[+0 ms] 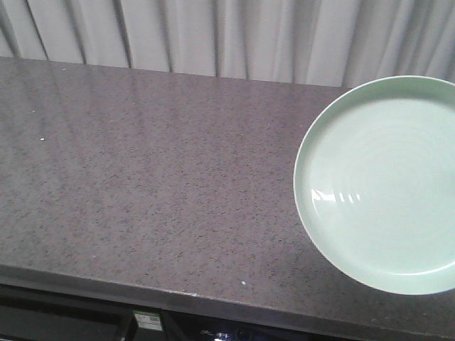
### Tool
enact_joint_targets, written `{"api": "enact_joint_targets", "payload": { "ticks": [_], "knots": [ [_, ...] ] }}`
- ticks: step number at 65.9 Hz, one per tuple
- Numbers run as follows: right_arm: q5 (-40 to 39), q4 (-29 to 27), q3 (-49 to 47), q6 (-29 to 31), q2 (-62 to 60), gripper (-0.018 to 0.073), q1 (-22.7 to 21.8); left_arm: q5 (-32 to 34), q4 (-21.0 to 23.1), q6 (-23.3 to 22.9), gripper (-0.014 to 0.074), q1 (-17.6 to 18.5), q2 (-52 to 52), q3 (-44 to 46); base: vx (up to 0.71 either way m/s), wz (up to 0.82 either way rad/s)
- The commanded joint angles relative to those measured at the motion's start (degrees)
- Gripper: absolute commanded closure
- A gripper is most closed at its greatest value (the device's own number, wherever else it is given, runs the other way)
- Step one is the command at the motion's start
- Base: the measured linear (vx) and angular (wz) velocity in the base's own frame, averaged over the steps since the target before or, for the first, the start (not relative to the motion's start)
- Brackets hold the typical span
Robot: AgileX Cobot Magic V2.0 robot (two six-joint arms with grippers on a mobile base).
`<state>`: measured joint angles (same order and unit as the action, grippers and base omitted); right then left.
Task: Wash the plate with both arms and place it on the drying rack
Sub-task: 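Hold the plate raised in the right gripper, then drive the base away from the counter holding the plate in the right gripper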
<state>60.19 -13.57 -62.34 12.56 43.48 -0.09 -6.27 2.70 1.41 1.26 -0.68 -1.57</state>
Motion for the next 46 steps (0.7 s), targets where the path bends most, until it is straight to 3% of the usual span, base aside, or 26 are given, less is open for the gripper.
{"api": "enact_joint_targets", "payload": {
  "ticks": [1, 46],
  "knots": [
    [-3.8, -0.7, -1.3, -0.1, -0.2, 0.0563, -0.3, 4.4, 0.5, -0.2, 0.0603, 0.5, 0.3, -1.4, -0.05, 0.39],
    [-3.8, -0.7, -1.3, -0.1, -0.2, 0.0563, -0.3, 4.4, 0.5, -0.2, 0.0603, 0.5, 0.3, -1.4, -0.08, 0.49]
  ]
}}
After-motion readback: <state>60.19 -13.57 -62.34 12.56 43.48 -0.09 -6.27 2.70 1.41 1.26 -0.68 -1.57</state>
